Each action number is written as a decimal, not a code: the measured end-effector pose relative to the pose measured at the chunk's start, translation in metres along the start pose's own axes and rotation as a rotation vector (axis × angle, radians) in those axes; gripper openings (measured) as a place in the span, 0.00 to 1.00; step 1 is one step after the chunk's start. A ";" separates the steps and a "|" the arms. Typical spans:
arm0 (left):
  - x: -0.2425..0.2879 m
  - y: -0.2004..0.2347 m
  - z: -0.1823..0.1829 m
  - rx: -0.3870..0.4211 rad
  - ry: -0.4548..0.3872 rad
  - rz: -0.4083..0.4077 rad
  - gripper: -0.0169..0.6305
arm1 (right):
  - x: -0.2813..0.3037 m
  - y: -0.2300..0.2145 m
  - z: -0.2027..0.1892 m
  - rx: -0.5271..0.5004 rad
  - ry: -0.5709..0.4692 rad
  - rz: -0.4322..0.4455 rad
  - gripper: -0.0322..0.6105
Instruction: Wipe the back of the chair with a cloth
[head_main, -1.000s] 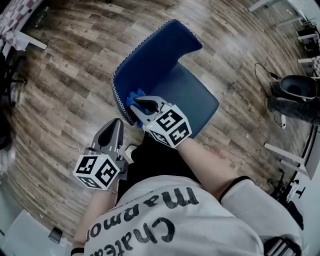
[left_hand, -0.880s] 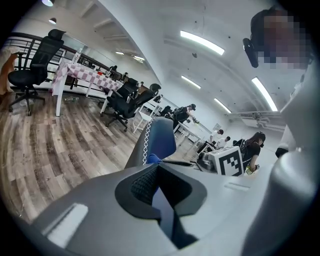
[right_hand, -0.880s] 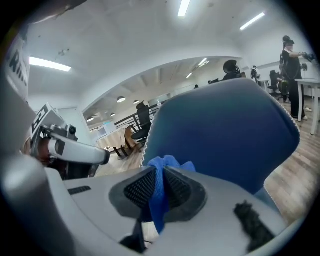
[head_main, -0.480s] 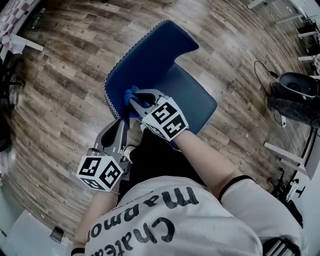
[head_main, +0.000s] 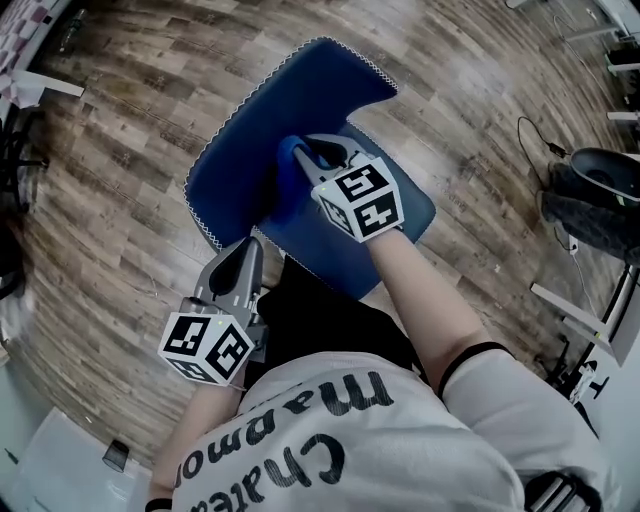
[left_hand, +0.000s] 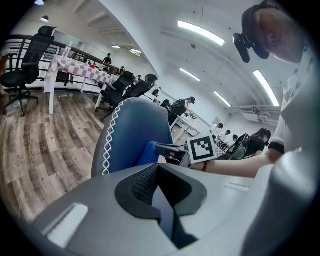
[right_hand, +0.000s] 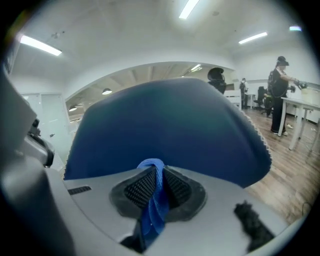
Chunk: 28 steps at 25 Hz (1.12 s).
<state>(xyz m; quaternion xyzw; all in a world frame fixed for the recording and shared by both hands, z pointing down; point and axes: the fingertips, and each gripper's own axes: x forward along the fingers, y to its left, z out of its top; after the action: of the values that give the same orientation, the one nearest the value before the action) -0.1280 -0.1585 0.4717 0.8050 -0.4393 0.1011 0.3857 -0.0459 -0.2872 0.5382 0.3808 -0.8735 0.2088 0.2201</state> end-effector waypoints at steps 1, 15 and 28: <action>0.000 -0.001 0.002 0.007 -0.006 0.002 0.03 | -0.003 -0.015 0.001 0.020 -0.006 -0.031 0.13; -0.005 0.000 0.009 0.032 -0.007 0.023 0.03 | -0.038 -0.143 0.028 0.152 -0.130 -0.343 0.13; -0.025 0.011 0.002 0.005 -0.022 -0.010 0.03 | 0.007 0.034 -0.030 0.108 0.015 -0.038 0.13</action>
<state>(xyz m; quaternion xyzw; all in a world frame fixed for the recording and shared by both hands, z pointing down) -0.1525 -0.1477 0.4635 0.8092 -0.4393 0.0915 0.3792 -0.0691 -0.2535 0.5597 0.4068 -0.8520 0.2543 0.2098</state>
